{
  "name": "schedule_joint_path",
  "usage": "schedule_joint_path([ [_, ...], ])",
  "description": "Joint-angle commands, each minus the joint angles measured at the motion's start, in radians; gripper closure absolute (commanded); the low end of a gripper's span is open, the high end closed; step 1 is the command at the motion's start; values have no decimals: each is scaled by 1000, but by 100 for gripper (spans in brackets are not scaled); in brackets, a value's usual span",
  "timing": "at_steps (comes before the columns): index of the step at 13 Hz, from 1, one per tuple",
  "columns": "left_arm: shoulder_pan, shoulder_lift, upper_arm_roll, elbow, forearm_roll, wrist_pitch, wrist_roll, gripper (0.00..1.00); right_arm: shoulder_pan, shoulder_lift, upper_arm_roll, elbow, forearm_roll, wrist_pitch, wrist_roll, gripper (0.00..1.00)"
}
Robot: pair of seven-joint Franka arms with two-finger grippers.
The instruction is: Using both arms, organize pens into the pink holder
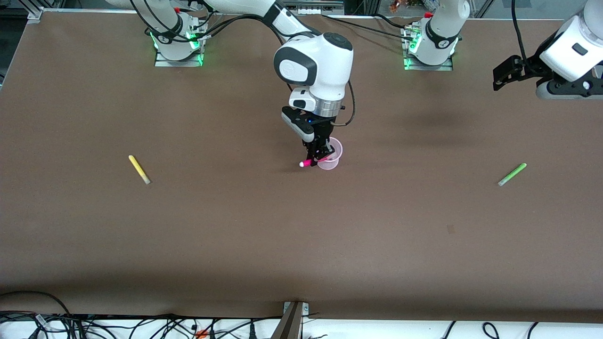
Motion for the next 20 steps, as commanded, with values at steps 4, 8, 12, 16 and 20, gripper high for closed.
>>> schedule_joint_path([
  [4,-138,25,136,31,-61,-66,42,0,107,38,-99,-22,-100,-54,170,100],
  [8,-399,-5,417,-77,-26,97,42,0,145,49,-100,-22,-101,-97,173,100],
  [12,-397,-33,414,-131,7,204,42,0,168,70,-100,-19,-104,-103,171,100],
  [16,-397,-30,412,-94,20,208,56,0,168,82,-103,-13,-118,-97,167,100],
  [20,-397,48,420,25,17,193,48,0,169,82,-103,-7,-127,-100,159,82],
])
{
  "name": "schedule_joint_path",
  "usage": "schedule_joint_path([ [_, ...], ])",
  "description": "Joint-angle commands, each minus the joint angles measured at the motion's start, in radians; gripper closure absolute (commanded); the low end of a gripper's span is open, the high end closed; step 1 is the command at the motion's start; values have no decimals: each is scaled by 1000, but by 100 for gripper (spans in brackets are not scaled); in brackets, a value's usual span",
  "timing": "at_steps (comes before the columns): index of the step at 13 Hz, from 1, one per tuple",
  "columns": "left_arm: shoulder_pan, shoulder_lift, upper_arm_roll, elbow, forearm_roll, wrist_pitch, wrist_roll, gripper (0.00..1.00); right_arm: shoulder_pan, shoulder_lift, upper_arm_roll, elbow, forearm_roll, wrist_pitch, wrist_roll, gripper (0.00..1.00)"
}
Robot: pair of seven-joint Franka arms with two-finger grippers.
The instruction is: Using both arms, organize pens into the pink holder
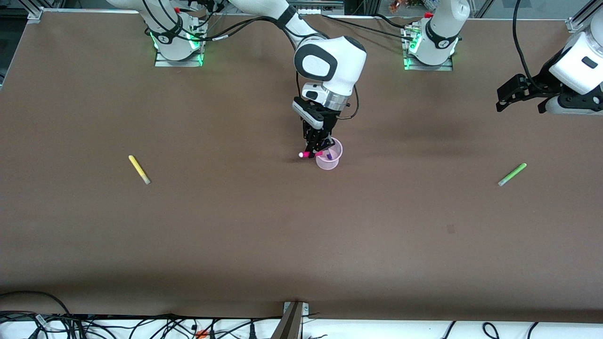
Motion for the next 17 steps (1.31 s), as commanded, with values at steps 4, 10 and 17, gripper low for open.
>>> schedule_joint_path([
  [4,-20,64,2,100,12,-60,9,0,24,5,-14,15,-30,-14,-1,45],
  [10,-8,56,-55,102,22,-108,7,0,18,-26,-30,30,-32,-41,-55,5],
  [17,105,52,-136,99,6,-108,7,0,-176,-271,-40,23,368,-150,-729,13],
])
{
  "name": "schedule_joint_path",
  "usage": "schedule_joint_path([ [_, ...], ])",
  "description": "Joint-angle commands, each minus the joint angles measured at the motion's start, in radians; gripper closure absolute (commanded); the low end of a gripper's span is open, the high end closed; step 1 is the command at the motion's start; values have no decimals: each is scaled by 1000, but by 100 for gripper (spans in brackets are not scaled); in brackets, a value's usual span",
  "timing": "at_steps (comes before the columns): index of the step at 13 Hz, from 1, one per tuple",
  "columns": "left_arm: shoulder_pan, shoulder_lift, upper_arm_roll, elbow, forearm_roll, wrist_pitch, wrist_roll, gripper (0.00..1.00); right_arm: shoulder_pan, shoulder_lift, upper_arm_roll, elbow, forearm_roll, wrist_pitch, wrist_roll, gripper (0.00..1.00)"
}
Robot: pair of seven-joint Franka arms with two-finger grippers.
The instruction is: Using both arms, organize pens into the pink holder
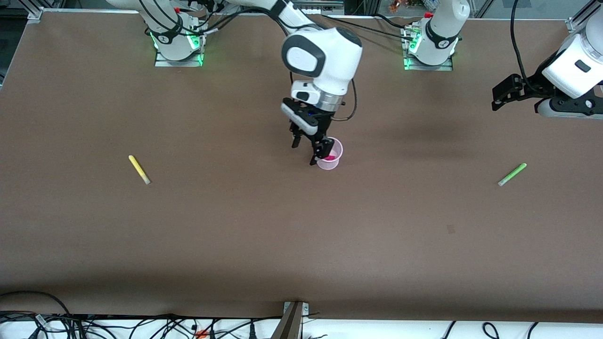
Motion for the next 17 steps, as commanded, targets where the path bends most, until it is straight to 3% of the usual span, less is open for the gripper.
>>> schedule_joint_path([
  [1,14,5,-19,21,8,-30,19,0,-132,-168,17,-40,166,-98,-357,10],
  [2,14,4,-19,21,8,-41,19,0,-189,-207,17,-38,234,-156,-501,2],
  [5,15,7,-19,22,8,-42,21,0,-300,-278,-50,-38,383,-287,-902,1],
  [10,14,4,-19,22,8,-44,19,0,-315,-289,-384,-43,631,-405,-1535,1],
  [13,12,4,-24,24,6,-44,16,0,-390,-281,-406,-60,635,-413,-1823,0],
  [17,12,4,-24,24,8,-45,11,0,-412,-278,-406,-58,632,-401,-1836,0],
])
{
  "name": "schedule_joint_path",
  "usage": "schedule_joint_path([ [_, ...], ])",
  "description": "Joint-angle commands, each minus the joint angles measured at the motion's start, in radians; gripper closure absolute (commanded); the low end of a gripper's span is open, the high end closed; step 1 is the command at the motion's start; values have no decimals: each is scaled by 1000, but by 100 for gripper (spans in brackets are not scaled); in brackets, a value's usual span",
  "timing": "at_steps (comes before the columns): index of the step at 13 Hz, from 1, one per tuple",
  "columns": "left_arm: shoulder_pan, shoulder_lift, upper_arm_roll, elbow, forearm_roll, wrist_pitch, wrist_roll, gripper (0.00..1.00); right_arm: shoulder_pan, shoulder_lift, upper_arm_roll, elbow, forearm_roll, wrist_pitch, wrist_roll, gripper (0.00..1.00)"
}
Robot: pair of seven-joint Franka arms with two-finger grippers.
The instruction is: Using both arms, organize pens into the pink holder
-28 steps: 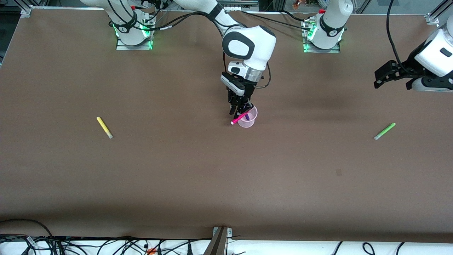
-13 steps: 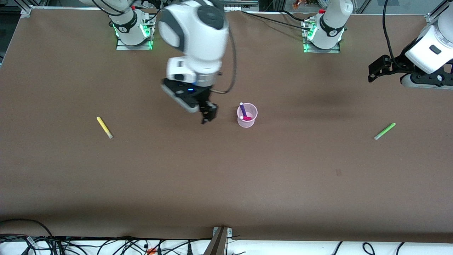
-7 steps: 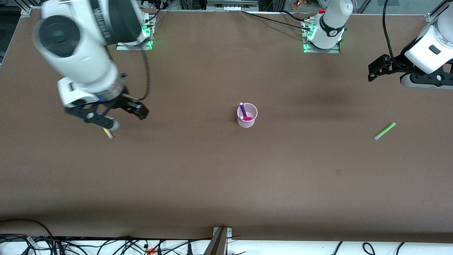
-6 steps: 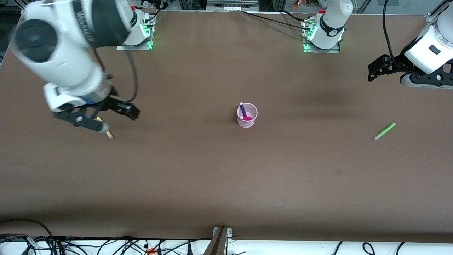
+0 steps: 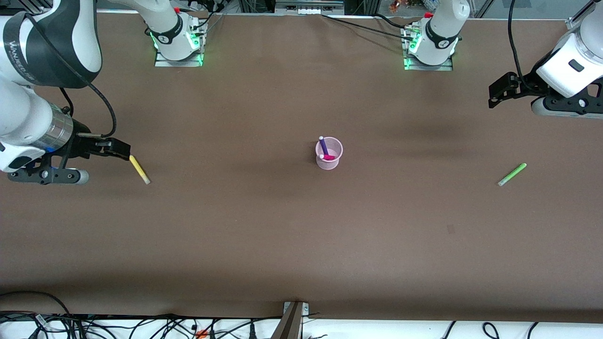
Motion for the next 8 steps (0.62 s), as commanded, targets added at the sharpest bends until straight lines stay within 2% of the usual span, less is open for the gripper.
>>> schedule_joint_path([
  [1,11,4,-10,24,8,-24,11,0,-4,-2,6,2,15,7,-6,0],
  [5,11,4,-10,22,6,-24,11,0,-60,20,20,4,56,68,-17,0],
  [6,11,4,-10,22,6,-24,10,0,-138,21,91,11,62,62,-17,0],
  [7,11,4,-10,24,8,-25,10,0,-242,15,233,19,41,53,-15,0],
  [8,11,4,-10,22,8,-25,10,0,-328,9,332,20,9,49,-14,0],
])
